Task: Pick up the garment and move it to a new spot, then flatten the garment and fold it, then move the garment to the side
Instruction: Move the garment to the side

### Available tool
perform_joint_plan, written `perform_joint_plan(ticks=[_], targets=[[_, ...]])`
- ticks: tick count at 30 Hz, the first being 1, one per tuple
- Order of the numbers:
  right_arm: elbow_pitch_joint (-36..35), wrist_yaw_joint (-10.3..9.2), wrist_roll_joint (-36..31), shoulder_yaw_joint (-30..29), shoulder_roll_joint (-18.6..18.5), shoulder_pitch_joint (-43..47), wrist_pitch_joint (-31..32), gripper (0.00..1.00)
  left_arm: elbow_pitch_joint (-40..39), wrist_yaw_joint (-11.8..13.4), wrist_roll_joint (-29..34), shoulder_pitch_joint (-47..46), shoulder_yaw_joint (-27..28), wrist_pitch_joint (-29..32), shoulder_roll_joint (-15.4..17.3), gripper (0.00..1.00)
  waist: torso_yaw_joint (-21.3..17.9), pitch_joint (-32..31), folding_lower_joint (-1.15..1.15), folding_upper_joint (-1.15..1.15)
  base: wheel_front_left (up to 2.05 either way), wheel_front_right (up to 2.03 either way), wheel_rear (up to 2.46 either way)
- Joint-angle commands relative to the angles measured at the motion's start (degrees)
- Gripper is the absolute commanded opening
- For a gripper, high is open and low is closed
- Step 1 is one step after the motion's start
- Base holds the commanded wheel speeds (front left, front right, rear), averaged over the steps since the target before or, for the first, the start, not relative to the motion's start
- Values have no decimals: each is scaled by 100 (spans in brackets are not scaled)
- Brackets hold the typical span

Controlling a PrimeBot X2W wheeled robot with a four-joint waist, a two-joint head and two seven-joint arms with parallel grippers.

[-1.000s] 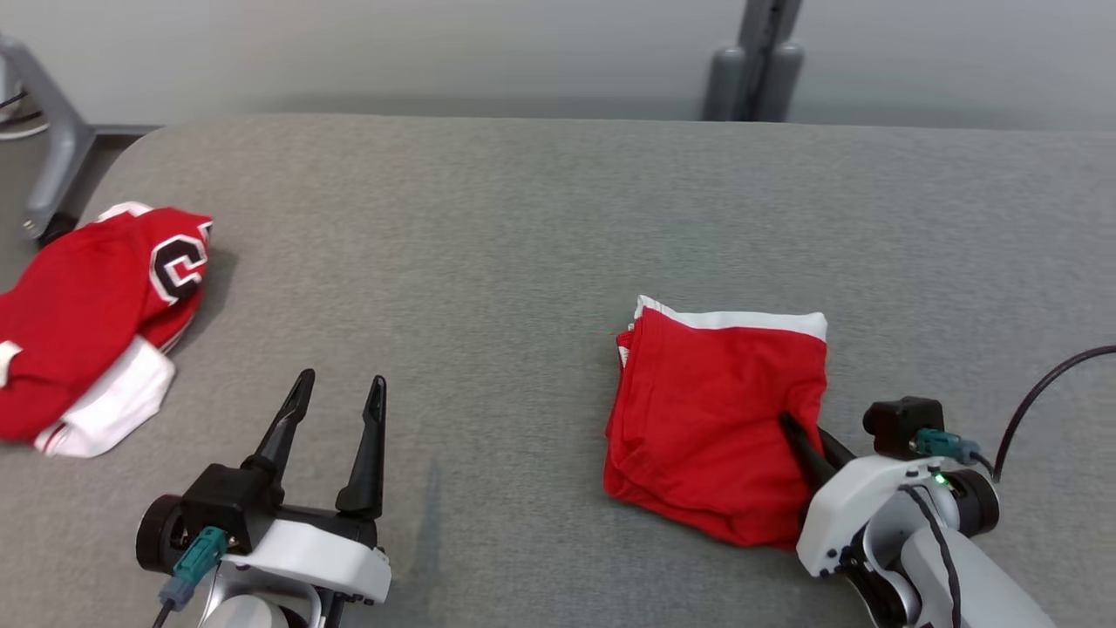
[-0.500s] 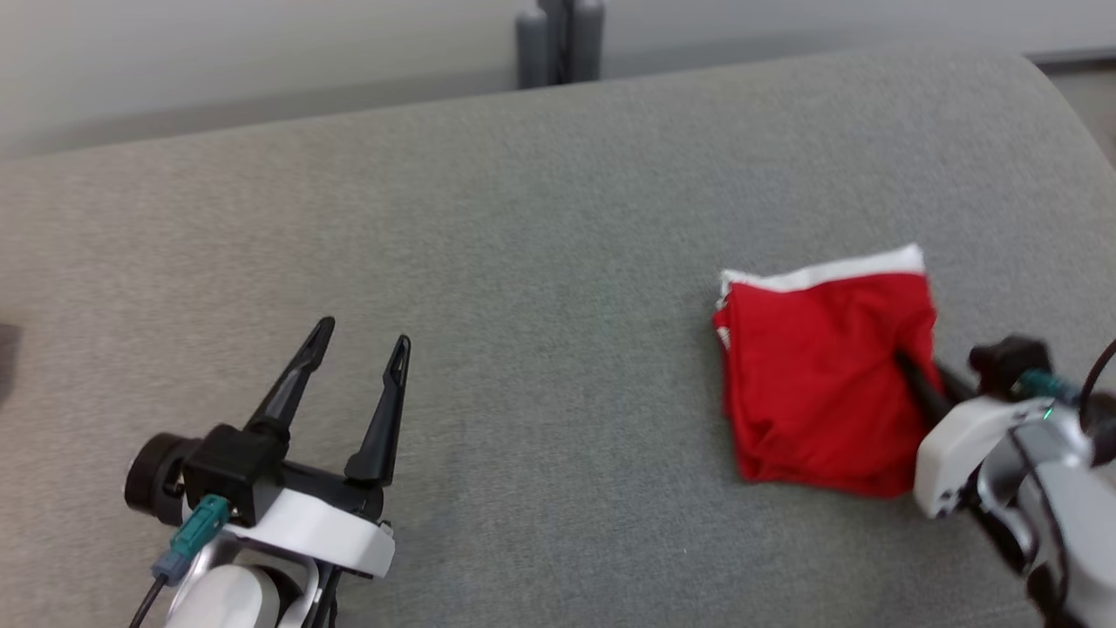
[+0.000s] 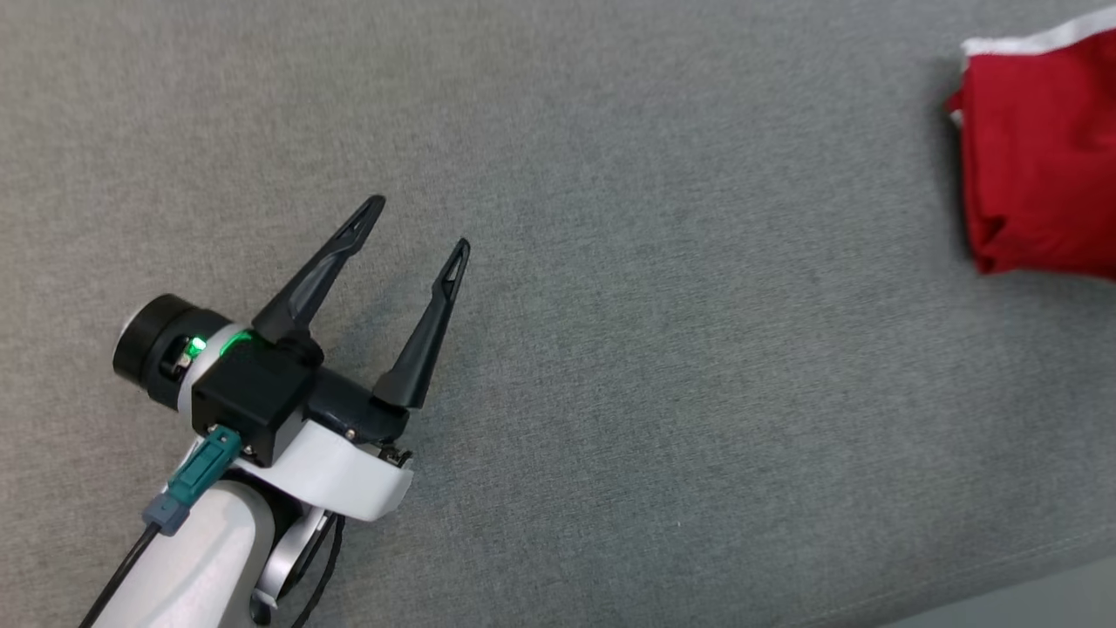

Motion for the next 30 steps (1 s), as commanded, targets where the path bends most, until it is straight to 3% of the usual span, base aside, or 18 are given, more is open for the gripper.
perform_joint_plan(ticks=[1, 8, 9, 11, 12, 18, 26, 30], targets=[[120, -2, -67, -89, -91, -163, -52, 0, -73, -35, 63, -139, 7, 13, 52, 100, 83, 311, 0, 0, 0, 0, 0], [713, -2, -290, -415, -200, -647, -178, 0, -278, -43, 110, -338, -4, 41, 108, 100, 200, 673, 0, 0, 0, 0, 0], [778, -2, -325, -448, -186, -666, -206, 6, -288, -35, 105, -337, 6, 36, 118, 100, 204, 691, 0, 0, 0, 0, 0], [873, -2, -349, -519, -143, -701, -241, 62, -293, -12, 92, -317, 27, 19, 136, 100, 201, 712, 0, 0, 0, 0, 0], [939, -2, -369, -580, -142, -709, -266, 100, -284, -8, 85, -305, 30, 12, 141, 100, 197, 712, 0, 0, 0, 0, 0], [1092, -2, -458, -944, 27, -564, -322, 100, -117, 27, 0, -189, 49, -54, 136, 100, 117, 499, 0, 0, 0, 0, 0], [344, -2, -502, -1567, 490, 212, -314, 100, 213, 123, -159, 118, 66, -225, 40, 100, -17, -112, 0, 0, 0, 0, 0], [-246, -2, -567, -1784, 932, 867, -316, 100, 422, 268, -313, 382, 144, -346, -40, 100, -43, -522, 0, 0, 0, 0, 0]])
